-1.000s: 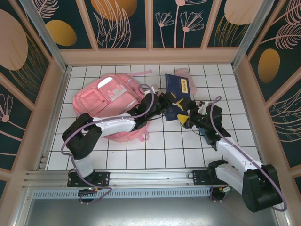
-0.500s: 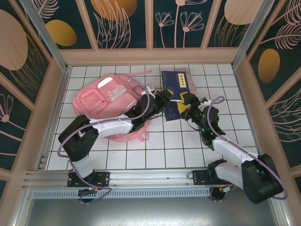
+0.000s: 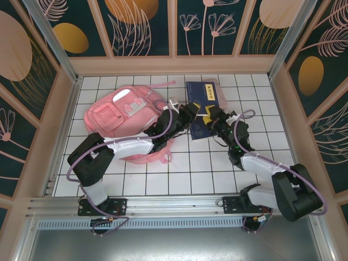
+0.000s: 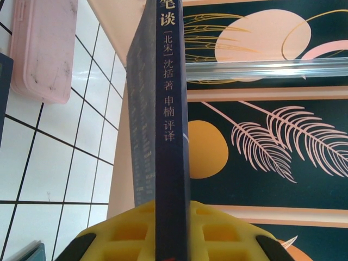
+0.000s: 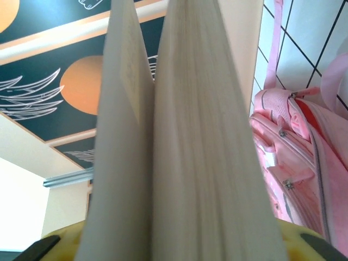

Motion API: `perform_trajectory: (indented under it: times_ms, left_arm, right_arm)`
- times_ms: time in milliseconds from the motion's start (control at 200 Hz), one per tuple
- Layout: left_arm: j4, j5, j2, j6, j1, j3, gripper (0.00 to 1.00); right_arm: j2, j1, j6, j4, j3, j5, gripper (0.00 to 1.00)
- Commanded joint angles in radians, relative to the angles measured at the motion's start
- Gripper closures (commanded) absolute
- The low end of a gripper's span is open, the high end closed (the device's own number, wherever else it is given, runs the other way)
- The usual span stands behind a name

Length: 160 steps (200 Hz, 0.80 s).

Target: Pack the student bag

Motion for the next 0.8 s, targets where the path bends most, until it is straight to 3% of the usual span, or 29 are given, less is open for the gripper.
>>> perform_trajectory:
  times_ms: [0,60,165,290,435,566,796]
  left_arm:
    - [0.061,0.011,0.008,0.0,-0.003,0.011,0.95]
    - [0.009,0.007,0.005,0.007,0.003,0.012,0.82]
    - [-0.093,0.006,-0.021,0.045,0.022,-0.004,0.5]
    - [-0.278,0.005,-0.096,0.176,0.061,-0.02,0.32]
    - [-0.563,-0.012,-0.191,0.411,0.107,0.002,0.22]
    - [-0.896,-0.118,-0.255,0.641,0.124,0.093,0.15]
    - [-1.24,-0.229,-0.322,0.995,0.126,0.156,0.13]
  right_arm:
    - [-0.012,0.004,0.006,0.078,0.012,0.045,0.77]
    - [-0.032,0.004,-0.023,0.02,0.025,0.059,0.83]
    - [-0.078,0.0,-0.129,-0.176,0.073,0.075,0.9]
    - [-0.123,-0.008,-0.269,-0.387,0.125,0.093,0.93]
    - [-0.139,-0.023,-0.389,-0.549,0.175,0.073,0.93]
    - [-0.14,-0.025,-0.482,-0.67,0.224,0.054,0.93]
    - [-0.145,-0.031,-0.565,-0.791,0.266,0.028,0.93]
